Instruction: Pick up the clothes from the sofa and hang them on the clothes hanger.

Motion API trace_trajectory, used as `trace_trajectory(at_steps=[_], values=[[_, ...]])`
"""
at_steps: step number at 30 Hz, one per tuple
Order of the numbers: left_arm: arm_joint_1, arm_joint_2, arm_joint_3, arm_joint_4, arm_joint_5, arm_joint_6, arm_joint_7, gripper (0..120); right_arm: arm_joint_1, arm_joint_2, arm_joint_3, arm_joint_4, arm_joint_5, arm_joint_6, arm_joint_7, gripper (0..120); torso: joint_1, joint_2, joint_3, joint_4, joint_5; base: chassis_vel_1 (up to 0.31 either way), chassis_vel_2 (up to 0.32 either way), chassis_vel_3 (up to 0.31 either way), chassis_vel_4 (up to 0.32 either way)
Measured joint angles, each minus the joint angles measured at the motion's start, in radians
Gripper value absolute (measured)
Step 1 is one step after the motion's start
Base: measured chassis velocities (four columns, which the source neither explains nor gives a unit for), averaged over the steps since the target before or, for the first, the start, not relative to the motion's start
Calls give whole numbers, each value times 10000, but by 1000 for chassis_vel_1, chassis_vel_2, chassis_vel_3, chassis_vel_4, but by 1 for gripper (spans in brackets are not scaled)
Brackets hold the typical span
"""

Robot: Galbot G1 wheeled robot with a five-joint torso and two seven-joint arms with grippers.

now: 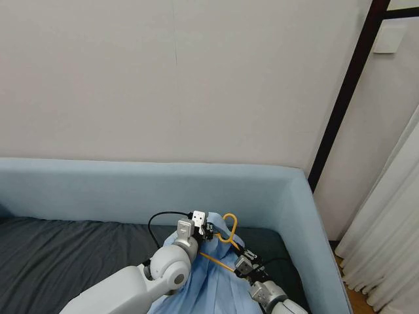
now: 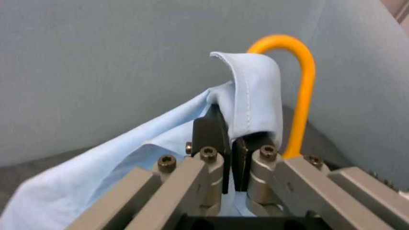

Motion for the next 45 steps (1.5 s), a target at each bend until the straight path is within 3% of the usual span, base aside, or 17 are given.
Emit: trace_trajectory(at_steps=[12, 20, 30, 32, 37, 41, 45], values=[[292, 0, 191, -64, 834, 27, 277, 1, 81, -31, 428, 46, 206, 178, 44, 5, 0, 0, 0, 0, 0, 0, 0, 0, 0], [451, -27, 104, -192, 909, 23, 272, 26, 71, 151, 609, -108, -205, 534, 282, 5, 0, 0, 0, 0, -1, 0, 0, 0, 0], [763, 273, 2, -818, 1037, 21, 122, 66, 20, 697, 1081, -971, -1858, 1519, 935, 5, 0, 0, 0, 0, -1, 0, 0, 0, 0], [798, 299, -26, -864, 1041, 20, 118, 69, 29, 712, 1113, -1027, -1929, 1585, 963, 5, 0, 0, -1, -1, 0, 0, 0, 0, 0], [1063, 507, -107, -1368, 1041, 21, 123, 93, 116, 764, 1270, -1262, -2213, 1817, 1063, 5, 0, 0, -1, 0, -1, 0, 0, 0, 0], [1256, 770, -203, -1814, 1043, 84, 235, 99, 233, 797, 1386, -1490, -2495, 2164, 1196, 5, 0, 1, -1, 0, 0, 0, 0, 0, 0], [1525, 1277, -510, -2265, 1187, -35, 1026, 100, 308, 832, 1440, -1684, -2702, 2428, 1347, 5, 0, 1, 0, 0, -1, 0, 0, 0, 0]])
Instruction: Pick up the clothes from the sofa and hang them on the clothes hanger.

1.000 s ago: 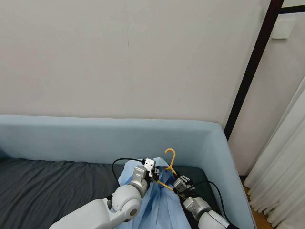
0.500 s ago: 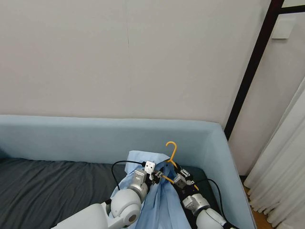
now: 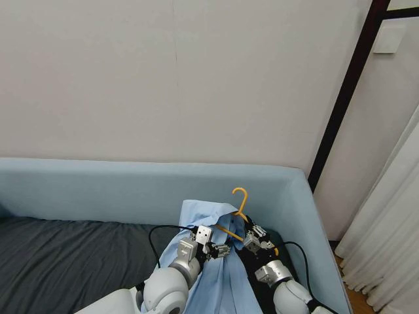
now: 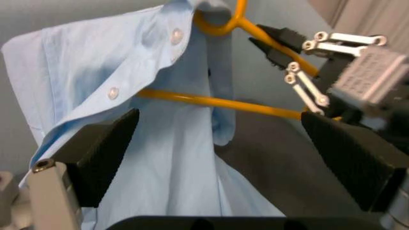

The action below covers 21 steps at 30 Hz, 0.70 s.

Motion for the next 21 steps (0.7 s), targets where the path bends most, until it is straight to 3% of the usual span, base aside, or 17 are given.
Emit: trace_trajectory(at_steps=[4, 8, 9, 11, 19, 21], values=[[392, 590, -585, -370, 309, -610, 838, 100, 21, 36, 58, -102, -374, 337, 162, 5, 0, 0, 0, 0, -1, 0, 0, 0, 0], [997, 1759, -2172, -951, 498, -1485, 2035, 100, 92, 45, 162, -99, -971, 827, 313, 5, -1, 2, -1, 1, -1, 0, 0, 0, 0], [997, 1759, -2172, -951, 498, -1485, 2035, 100, 92, 45, 162, -99, -971, 827, 313, 5, -1, 2, -1, 1, -1, 0, 0, 0, 0], [1107, 2450, -2858, -1013, 504, -1766, 2881, 100, 110, 9, 236, -96, -1244, 1048, 311, 5, 0, 2, 0, 3, -2, 0, 0, 0, 0], [647, 3545, -3573, -68, 237, -2547, 4834, 100, 2, 56, 371, -104, -1933, 1542, 379, 5, 0, 2, -1, -3, -2, 0, 0, 0, 0], [530, 3797, -3747, 469, 71, -3095, 5833, 100, 44, 113, 385, -181, -2262, 1780, 401, 5, 0, 1, 0, 3, -1, 0, 0, 0, 0]])
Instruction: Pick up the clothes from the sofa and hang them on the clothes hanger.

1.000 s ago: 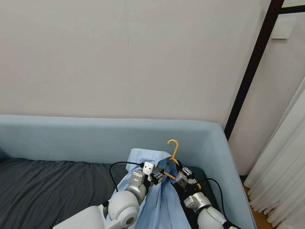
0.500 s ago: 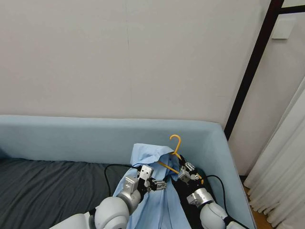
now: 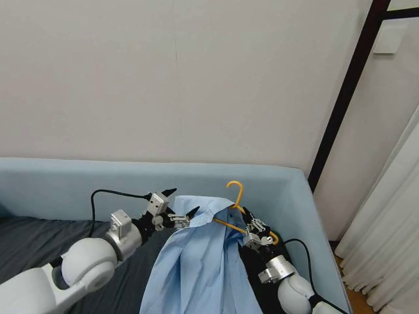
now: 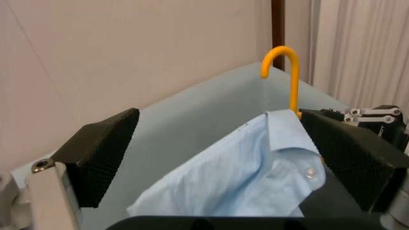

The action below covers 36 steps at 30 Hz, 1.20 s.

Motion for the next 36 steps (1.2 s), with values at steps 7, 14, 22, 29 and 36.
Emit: trace_trajectory(at_steps=[7, 14, 22, 29, 36], values=[[-373, 271, -114, 1752, -495, -1609, 4006, 100, 79, 107, 34, -249, -616, 484, 47, 5, 0, 0, 0, -3, 0, 0, 0, 0, 0], [-1293, 312, 201, 3550, -839, -1740, 6634, 98, 369, 382, -126, -505, -1151, 869, 110, 5, 0, 0, 0, 3, 2, 0, 0, 0, 0], [-4341, -835, 2972, 5875, -847, -1743, 8159, 95, 265, 442, -45, -568, -1438, 1000, 175, 5, 0, -3, 2, -6, 0, 0, 0, 0, 0], [-6513, -2210, 4779, 7695, -446, -1744, 9097, 94, 216, 452, 52, -653, -1721, 1145, 228, 5, 1, -3, 2, -4, 2, 0, 0, 0, 0], [-7717, -2685, 6162, 8510, -263, -1701, 9879, 91, 207, 432, 118, -668, -1824, 1220, 258, 5, 0, -3, 2, -2, 4, 0, 0, 0, 0]])
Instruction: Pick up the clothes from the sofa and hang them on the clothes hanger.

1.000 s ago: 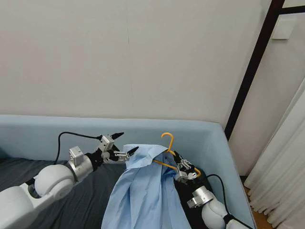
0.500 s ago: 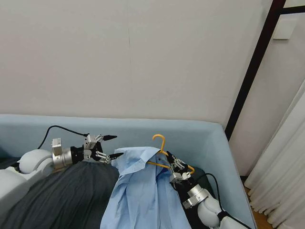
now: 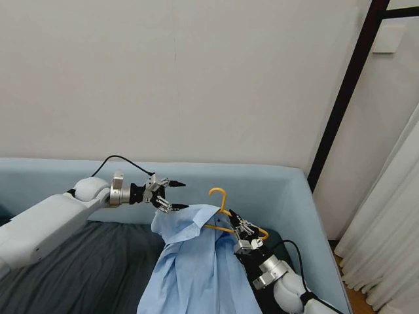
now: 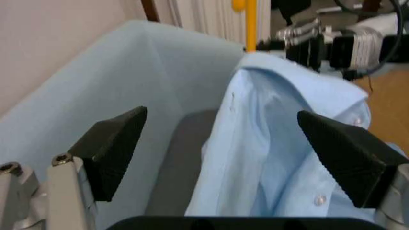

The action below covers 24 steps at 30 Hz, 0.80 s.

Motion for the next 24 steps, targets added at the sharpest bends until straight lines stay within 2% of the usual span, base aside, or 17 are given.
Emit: trace_trajectory(at_steps=[5, 9, 16, 18, 21, 22, 24], values=[[-765, -650, 1123, 774, 328, 6, 538, 84, -44, -63, 73, -17, -100, 95, 23, 5, 0, -1, -1, -1, -1, 0, 0, 0, 0], [-1010, -942, 1476, 1060, 524, -45, 478, 75, -110, -117, 81, 139, -231, 95, 24, 5, 0, 0, -1, -3, -2, 0, 0, 0, 0], [-1359, -1165, 1906, 1296, 603, -140, 158, 79, -111, -99, 128, 76, -501, 172, 34, 5, 0, 0, -2, -1, 1, 0, 0, 0, 0], [-1340, -1177, 1972, 1247, 590, -162, 166, 75, -87, -61, 177, 24, -794, 211, 62, 5, 0, 0, -1, -1, -3, 0, 0, 0, 0], [-1216, -1167, 1987, 1202, 567, -164, 289, 63, -25, -1, 204, -65, -1119, 314, 128, 5, 0, 1, -1, -1, -3, 0, 0, 0, 0], [-1216, -1167, 1987, 1202, 567, -164, 289, 63, -25, -1, 204, -65, -1119, 314, 128, 5, 0, 1, -1, -1, -3, 0, 0, 0, 0], [-1163, -1108, 2050, 1143, 567, -142, 438, 53, 30, 14, 217, -113, -1201, 351, 155, 5, 0, 1, -1, 0, -2, 0, 0, 0, 0]])
